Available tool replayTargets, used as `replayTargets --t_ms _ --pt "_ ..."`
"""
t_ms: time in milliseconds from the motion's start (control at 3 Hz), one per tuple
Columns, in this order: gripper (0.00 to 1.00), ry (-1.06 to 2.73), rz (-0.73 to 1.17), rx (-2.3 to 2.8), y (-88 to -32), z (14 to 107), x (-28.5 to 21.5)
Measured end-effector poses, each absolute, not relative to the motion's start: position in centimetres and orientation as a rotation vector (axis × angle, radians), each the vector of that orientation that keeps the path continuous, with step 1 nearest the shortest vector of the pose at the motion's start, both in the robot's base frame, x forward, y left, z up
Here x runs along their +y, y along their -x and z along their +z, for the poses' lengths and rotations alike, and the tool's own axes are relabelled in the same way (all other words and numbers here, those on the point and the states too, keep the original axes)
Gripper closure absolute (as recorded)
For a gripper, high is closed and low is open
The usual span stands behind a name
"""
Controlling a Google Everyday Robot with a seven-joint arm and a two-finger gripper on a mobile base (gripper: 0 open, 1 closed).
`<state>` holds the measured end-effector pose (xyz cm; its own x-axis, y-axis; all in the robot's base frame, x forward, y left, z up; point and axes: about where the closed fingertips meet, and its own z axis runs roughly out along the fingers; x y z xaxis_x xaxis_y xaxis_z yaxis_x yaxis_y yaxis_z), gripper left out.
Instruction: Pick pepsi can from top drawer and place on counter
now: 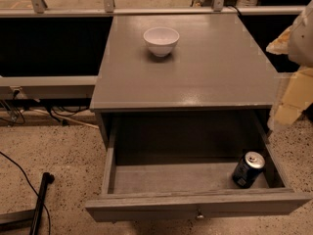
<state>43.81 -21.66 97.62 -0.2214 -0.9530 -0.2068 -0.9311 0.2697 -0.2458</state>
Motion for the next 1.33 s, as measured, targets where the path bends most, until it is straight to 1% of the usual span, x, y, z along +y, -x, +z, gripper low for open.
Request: replayTargets --t_ms 333,667,1000,1333 --pt "0.00 1.725 -0.099 2.232 -43.8 97.6 -21.7" --pt "0.00 1.706 -0.041 2.149 -43.9 96.5 -21.8" --pt "0.00 1.678 0.085 2.018 -42.2 91.9 -21.1" --pt "0.00 1.612 0.115 1.992 -40.5 89.5 -22.1"
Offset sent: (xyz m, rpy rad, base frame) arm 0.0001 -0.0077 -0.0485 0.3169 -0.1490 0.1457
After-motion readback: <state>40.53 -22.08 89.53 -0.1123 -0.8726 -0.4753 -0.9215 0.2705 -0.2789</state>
